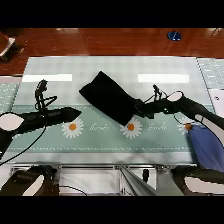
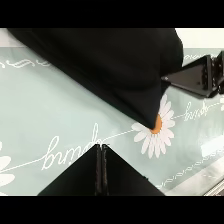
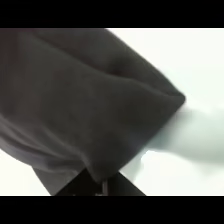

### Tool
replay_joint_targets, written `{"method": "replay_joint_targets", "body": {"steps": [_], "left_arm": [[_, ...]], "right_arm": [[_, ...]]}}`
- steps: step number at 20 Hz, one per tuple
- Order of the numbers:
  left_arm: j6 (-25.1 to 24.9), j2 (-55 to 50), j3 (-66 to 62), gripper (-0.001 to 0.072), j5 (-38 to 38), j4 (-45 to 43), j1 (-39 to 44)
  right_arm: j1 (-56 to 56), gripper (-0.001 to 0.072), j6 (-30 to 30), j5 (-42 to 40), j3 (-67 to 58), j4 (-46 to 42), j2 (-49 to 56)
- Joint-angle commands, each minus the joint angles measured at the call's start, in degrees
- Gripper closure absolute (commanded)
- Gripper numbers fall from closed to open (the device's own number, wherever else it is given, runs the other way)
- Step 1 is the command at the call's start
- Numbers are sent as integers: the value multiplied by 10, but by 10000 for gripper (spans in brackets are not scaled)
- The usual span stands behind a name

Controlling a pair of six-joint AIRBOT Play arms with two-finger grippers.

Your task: Fold the shirts.

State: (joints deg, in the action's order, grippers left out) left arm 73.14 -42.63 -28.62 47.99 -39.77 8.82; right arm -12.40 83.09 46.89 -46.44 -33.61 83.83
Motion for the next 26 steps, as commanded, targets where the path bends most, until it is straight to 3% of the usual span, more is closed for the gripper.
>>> {"method": "replay_joint_targets", "body": {"steps": [1, 4, 9, 12, 17, 26], "left_arm": [[0, 0, 0, 691, 0, 0, 0], [0, 0, 0, 691, 0, 0, 0], [0, 0, 0, 691, -1, 0, 0], [-3, 0, 0, 691, -3, -1, 0], [-3, 0, 0, 691, -4, -1, 0], [-3, 0, 0, 691, -5, -1, 0]], "right_arm": [[-13, 694, -33, -4, -47, 0, 18], [-12, 694, -46, 27, -100, -14, 18], [-9, 694, -18, 144, -275, -116, -4], [33, 694, -15, 239, -384, -127, -24], [153, 694, 26, 348, -501, -164, -67], [468, 694, 66, 505, -515, -167, -163]]}}
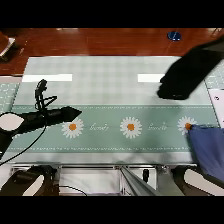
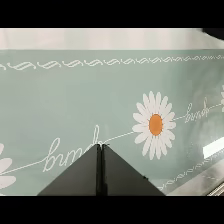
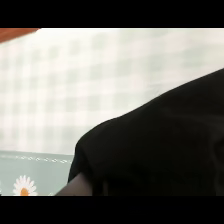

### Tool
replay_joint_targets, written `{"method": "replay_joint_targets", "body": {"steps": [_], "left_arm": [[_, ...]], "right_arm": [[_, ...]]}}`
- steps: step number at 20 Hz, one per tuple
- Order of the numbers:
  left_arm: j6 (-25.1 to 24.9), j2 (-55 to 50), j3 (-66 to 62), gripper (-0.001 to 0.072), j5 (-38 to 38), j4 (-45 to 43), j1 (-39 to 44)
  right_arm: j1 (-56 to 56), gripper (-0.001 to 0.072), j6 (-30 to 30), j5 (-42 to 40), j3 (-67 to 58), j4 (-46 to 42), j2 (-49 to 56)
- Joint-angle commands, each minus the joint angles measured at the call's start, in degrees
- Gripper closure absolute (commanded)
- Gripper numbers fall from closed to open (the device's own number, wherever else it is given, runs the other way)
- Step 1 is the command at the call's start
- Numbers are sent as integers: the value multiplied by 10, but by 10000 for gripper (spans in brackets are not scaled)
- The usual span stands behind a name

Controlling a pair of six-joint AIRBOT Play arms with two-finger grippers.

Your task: Fold the shirts.

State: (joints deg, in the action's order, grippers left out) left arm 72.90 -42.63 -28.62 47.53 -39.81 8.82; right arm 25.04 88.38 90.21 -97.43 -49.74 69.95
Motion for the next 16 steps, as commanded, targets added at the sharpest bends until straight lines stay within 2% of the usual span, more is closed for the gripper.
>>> {"method": "replay_joint_targets", "body": {"steps": [1, 4, 8, 12, 16], "left_arm": [[0, 0, 0, 691, 0, 0, 0], [0, 0, 0, 691, -2, 0, 0], [0, 0, 0, 691, -8, 9, 0], [0, 0, 0, 691, -18, 9, 2], [0, 0, 0, 691, -28, 9, 2]], "right_arm": [[121, 694, 20, 94, -5, -19, -29], [174, 694, 32, 162, -4, -113, -44], [210, 694, 46, 162, 42, -278, -112], [258, 694, 46, 162, 190, -467, -213], [313, 693, 66, 161, 357, -543, -295]]}}
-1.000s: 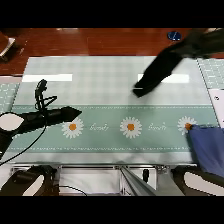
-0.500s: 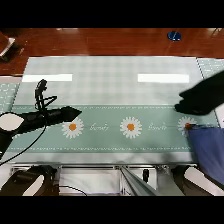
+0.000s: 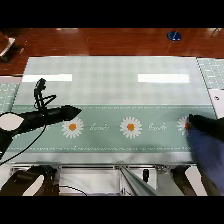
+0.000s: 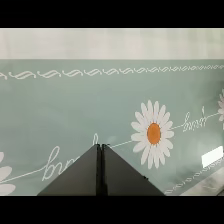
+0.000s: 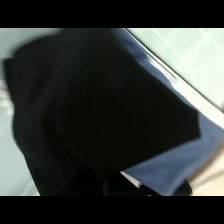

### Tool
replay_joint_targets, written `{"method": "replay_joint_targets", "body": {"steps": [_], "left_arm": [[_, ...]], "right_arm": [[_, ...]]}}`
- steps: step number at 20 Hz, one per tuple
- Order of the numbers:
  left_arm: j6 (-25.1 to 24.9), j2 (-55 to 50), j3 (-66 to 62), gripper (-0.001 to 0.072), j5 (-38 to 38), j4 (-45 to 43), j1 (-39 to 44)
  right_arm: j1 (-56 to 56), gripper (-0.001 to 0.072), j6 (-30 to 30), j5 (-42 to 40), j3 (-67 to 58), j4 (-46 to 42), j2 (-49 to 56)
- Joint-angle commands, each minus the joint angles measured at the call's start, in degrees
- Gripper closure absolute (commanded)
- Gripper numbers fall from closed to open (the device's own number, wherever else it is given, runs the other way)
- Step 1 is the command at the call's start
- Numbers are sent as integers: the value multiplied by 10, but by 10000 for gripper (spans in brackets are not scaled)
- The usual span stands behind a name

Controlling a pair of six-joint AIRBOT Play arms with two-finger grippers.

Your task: Fold the shirts.

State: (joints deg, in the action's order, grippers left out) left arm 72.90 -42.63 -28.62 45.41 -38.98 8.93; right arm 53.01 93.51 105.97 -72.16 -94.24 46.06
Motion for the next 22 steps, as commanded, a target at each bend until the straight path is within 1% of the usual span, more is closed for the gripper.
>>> {"method": "replay_joint_targets", "body": {"steps": [1, 2, 3, 4, 6, 7, 9, 10, 11, 12, 14, 15, 16, 17, 18, 19, 20, 21, 22], "left_arm": [[0, 0, 0, 691, -6, 0, 0], [0, 0, 0, 691, -7, 0, 0], [0, 0, 0, 691, -15, 0, 0], [-3, 0, 0, 691, -37, 0, 0], [-4, 0, -4, 691, -109, 0, 0], [-4, 0, -15, 691, -135, 0, -2], [-5, -4, -57, 691, -153, 0, -19], [-5, -11, -88, 691, -154, 0, -34], [-4, -24, -123, 691, -151, 0, -49], [-4, -41, -169, 691, -146, 0, -61], [-5, -91, -282, 691, -127, 0, -65], [-5, -122, -347, 691, -90, 0, -64], [-5, -154, -415, 692, -33, 0, -59], [-5, -184, -472, 691, 22, 0, -47], [-5, -206, -506, 692, 63, -9, -33], [-5, -219, -517, 692, 86, -36, -14], [-4, -224, -504, 692, 88, -87, 14], [4, -225, -476, 692, 78, -147, 43], [27, -226, -431, 692, 54, -224, 74]], "right_arm": [[33, 691, 19, 4, 136, -120, -67], [33, 627, 21, 4, 162, -127, -70], [33, 420, 21, 1, 176, -117, -60], [32, 290, 16, 0, 174, -92, -35], [32, 298, 12, 7, 149, -41, 10], [32, 299, 23, 5, 125, -26, 28], [32, 325, 44, -8, 56, 4, 63], [32, 418, 53, -26, 14, 55, 81], [27, 564, 53, -52, -25, 131, 98], [9, 698, 38, -94, -63, 231, 114], [-67, 694, -5, -234, -106, 405, 129], [-133, 693, -31, -322, -116, 460, 130], [-211, 694, -59, -394, -117, 476, 130], [-289, 694, -79, -436, -117, 450, 134], [-375, 693, -90, -455, -117, 386, 143], [-452, 694, -89, -452, -115, 304, 157], [-530, 694, -71, -446, -101, 216, 177], [-589, 694, -32, -446, -74, 141, 196], [-636, 694, 15, -446, -39, 73, 222]]}}
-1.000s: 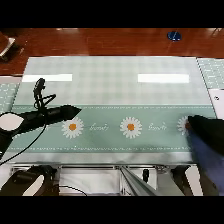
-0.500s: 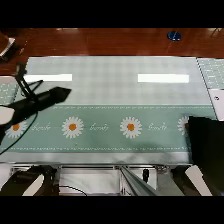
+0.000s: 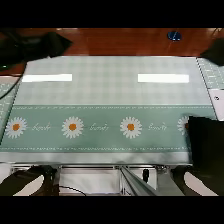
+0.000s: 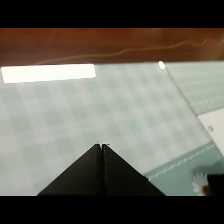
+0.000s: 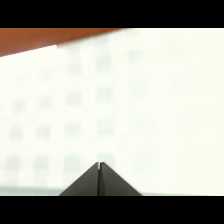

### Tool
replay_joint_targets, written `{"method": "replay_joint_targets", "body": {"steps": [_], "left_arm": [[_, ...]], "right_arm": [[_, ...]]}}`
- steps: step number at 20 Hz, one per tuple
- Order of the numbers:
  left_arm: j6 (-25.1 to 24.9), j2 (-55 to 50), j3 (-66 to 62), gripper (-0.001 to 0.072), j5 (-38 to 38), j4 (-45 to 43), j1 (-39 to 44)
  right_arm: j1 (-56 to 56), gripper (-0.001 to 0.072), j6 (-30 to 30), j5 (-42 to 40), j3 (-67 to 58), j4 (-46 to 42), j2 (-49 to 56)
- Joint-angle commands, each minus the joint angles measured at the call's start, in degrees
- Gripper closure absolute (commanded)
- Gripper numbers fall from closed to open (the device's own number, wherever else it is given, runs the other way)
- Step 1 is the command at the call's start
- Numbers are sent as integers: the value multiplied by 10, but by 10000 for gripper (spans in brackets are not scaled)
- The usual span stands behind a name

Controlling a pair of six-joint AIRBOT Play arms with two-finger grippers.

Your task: Fold the shirts.

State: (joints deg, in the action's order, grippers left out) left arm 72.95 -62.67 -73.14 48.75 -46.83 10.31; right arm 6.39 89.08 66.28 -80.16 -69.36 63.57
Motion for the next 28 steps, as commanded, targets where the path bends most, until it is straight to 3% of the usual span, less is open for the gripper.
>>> {"method": "replay_joint_targets", "body": {"steps": [1, 3, 6, 10, 28], "left_arm": [[67, -30, 61, 692, -6, -233, 81], [141, -47, 113, 691, -22, -349, 78], [195, -59, 116, 691, -7, -346, 42], [191, -58, 116, 691, 23, -346, 37], [191, -60, 116, 691, 23, -346, 37]], "right_arm": [[-197, 694, 103, -46, 72, -225, 75], [-204, 694, 138, -18, 88, -251, 126], [-200, 694, 137, -14, 87, -270, 138], [-201, 693, 137, -12, 87, -281, 111], [-201, 693, 137, -13, 87, -283, 104]]}}
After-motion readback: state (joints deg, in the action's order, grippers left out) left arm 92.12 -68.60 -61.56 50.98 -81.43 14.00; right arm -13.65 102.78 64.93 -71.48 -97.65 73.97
